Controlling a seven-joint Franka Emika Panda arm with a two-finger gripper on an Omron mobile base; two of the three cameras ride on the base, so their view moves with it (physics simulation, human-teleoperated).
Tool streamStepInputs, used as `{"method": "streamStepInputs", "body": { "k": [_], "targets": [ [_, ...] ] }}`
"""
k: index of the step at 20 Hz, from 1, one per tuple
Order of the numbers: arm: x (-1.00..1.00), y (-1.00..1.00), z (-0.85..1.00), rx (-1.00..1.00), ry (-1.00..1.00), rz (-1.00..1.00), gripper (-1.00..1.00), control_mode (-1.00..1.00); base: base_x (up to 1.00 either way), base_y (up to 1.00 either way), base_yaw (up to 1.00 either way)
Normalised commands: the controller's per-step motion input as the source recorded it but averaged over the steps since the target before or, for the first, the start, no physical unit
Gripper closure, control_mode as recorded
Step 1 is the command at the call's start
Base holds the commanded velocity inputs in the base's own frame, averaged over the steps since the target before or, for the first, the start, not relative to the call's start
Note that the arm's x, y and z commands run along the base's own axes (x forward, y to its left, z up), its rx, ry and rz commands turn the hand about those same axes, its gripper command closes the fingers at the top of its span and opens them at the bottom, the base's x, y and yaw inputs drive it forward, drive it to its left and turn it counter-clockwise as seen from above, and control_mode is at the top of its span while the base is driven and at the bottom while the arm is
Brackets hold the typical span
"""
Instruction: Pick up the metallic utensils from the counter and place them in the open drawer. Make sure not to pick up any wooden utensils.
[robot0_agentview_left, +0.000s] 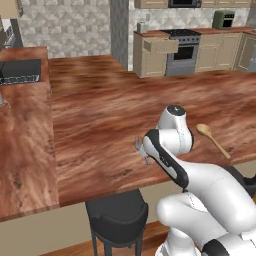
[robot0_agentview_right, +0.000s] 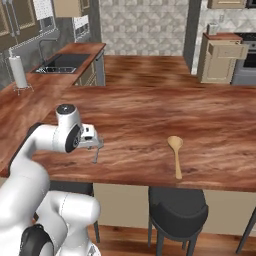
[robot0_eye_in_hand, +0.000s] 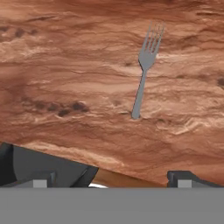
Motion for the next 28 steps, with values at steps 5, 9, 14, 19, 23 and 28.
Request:
{"method": "streamStepInputs", "body": {
  "k": [5, 9, 14, 19, 23, 28],
  "targets": [
    [0.00, 0.00, 0.00, 0.00, 0.00, 0.00, -1.00, 1.00, 0.02, 0.00, 0.01],
    [0.00, 0.00, 0.00, 0.00, 0.00, 0.00, -1.00, 1.00, 0.00, 0.00, 0.00],
    [0.00, 0.00, 0.00, 0.00, 0.00, 0.00, -1.00, 1.00, 0.13, 0.12, 0.00],
    [0.90, 0.14, 0.00, -0.15, 0.57, 0.00, -1.00, -1.00, 0.00, 0.00, 0.00],
    [0.80, 0.04, -0.04, -0.15, 0.48, 0.00, -1.00, -1.00, 0.00, 0.00, 0.00],
    [0.76, 0.00, -0.18, 0.00, -0.02, -0.04, -1.00, -1.00, 0.00, 0.00, 0.00]
  ]
}}
